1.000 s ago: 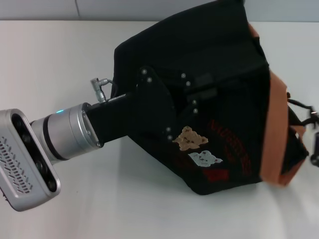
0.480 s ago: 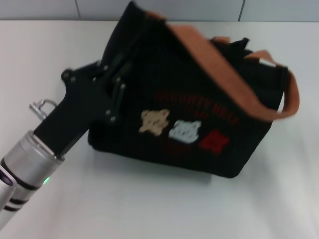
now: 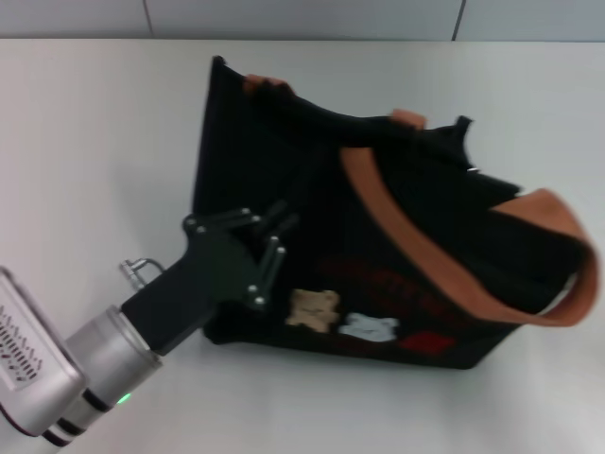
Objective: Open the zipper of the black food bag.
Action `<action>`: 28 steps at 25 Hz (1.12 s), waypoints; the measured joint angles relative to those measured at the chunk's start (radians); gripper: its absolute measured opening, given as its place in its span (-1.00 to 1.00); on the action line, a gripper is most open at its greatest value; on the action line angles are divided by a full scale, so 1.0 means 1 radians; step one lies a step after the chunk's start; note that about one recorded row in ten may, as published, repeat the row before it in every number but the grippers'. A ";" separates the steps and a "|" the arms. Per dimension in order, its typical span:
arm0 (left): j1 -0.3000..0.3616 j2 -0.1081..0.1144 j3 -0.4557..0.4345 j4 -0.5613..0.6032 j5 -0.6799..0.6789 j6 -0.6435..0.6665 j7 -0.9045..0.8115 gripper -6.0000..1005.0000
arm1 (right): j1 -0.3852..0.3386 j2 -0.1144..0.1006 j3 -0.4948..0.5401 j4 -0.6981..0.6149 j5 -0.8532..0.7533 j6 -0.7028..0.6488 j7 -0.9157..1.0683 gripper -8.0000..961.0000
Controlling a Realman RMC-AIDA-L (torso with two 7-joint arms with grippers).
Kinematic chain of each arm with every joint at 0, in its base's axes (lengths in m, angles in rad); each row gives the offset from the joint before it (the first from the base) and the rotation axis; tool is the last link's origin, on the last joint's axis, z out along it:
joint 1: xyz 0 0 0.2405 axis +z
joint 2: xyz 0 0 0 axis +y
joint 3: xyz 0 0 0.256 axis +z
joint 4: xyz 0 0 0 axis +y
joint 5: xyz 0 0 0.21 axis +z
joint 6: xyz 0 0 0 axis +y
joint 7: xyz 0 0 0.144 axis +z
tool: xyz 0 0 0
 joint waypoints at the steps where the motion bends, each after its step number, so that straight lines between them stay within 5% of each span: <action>1: -0.012 0.000 -0.001 -0.007 0.007 0.000 -0.006 -0.82 | 0.001 -0.001 -0.010 -0.021 -0.005 -0.019 0.043 0.35; 8: -0.076 0.004 -0.009 -0.014 0.014 0.011 -0.057 -0.67 | 0.007 -0.001 -0.085 -0.220 -0.032 -0.130 0.372 0.44; 11: -0.064 0.009 -0.009 0.022 0.015 0.066 -0.093 -0.37 | 0.012 -0.002 -0.144 -0.279 -0.037 -0.150 0.457 0.54; 17: 0.002 0.013 0.007 0.290 0.016 0.284 -0.370 0.15 | 0.046 -0.003 -0.345 -0.376 -0.041 -0.153 0.532 0.61; 21: 0.030 0.014 0.047 0.409 0.018 0.374 -0.454 0.31 | 0.055 -0.004 -0.362 -0.395 -0.067 -0.158 0.542 0.64; 22: 0.063 0.017 0.091 0.519 0.017 0.432 -0.525 0.36 | 0.062 -0.004 -0.364 -0.418 -0.093 -0.164 0.558 0.64; 28: 0.099 0.027 0.199 0.619 0.010 0.445 -0.621 0.61 | 0.086 -0.005 -0.395 -0.499 -0.142 -0.175 0.660 0.64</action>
